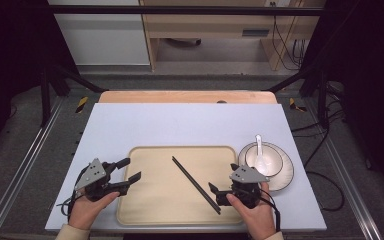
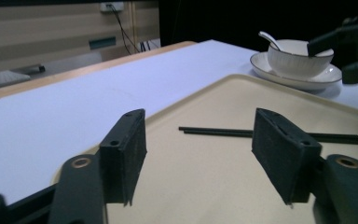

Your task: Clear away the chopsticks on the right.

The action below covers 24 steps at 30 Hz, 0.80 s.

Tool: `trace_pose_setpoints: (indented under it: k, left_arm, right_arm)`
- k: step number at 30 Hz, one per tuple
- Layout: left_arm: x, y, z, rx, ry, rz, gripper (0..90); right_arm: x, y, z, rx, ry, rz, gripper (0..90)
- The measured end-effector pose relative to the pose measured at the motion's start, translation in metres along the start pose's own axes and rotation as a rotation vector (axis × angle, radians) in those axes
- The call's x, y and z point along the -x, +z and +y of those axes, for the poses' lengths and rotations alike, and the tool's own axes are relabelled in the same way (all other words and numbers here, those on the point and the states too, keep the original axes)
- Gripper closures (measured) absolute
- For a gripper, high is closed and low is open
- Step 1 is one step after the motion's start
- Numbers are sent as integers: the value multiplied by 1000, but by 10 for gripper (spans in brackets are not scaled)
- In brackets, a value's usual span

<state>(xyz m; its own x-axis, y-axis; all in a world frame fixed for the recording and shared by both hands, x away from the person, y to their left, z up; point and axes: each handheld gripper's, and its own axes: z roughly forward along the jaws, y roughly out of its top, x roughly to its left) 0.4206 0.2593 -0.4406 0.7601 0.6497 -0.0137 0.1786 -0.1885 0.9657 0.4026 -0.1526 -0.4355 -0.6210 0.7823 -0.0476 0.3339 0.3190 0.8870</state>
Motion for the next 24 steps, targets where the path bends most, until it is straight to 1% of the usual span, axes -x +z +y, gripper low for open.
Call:
trace_pose_setpoints:
  k: [1,2,3,5,6,7,8,10,12,13,14,17,20,21,23,24]
  left_arm:
    - [4,4,3,-46,4,-7,427]
    - [4,4,3,-46,4,-7,447]
    - [7,7,4,-77,13,-3,447]
    - [11,13,7,-126,22,-16,535]
    - [13,16,8,-149,33,-15,559]
    - [15,20,10,-170,35,-18,595]
    - [16,22,11,-184,36,-20,625]
    - [17,29,13,-213,45,-13,687]
    - [16,37,15,-241,42,-12,738]
    - [16,41,17,-257,48,-10,755]
    - [16,45,19,-271,51,-12,791]
    - [16,58,22,-316,57,-14,823]
    - [16,70,23,-351,55,-12,861]
    - [16,74,23,-366,53,-14,874]
    - [16,84,23,-390,55,-12,879]
    - [16,87,23,-396,50,-15,884]
  right_arm:
    - [5,-6,1,30,-9,-16,71]
    - [5,-6,1,30,-9,-16,71]
    - [7,-8,2,38,-9,-23,70]
    - [13,-15,2,69,-5,-47,70]
    - [15,-17,2,77,-5,-55,68]
    - [17,-19,1,86,-1,-67,66]
    - [20,-21,1,97,-2,-77,65]
    - [23,-25,0,105,-2,-90,61]
    - [25,-28,-2,110,-5,-97,60]
    - [26,-30,-3,114,-5,-107,59]
    - [29,-36,-5,122,-3,-123,58]
    - [32,-42,-8,135,2,-141,59]
    - [36,-50,-15,136,13,-163,60]
    - [37,-54,-20,137,25,-176,59]
    - [38,-56,-23,141,25,-179,61]
    - [39,-58,-25,144,36,-187,61]
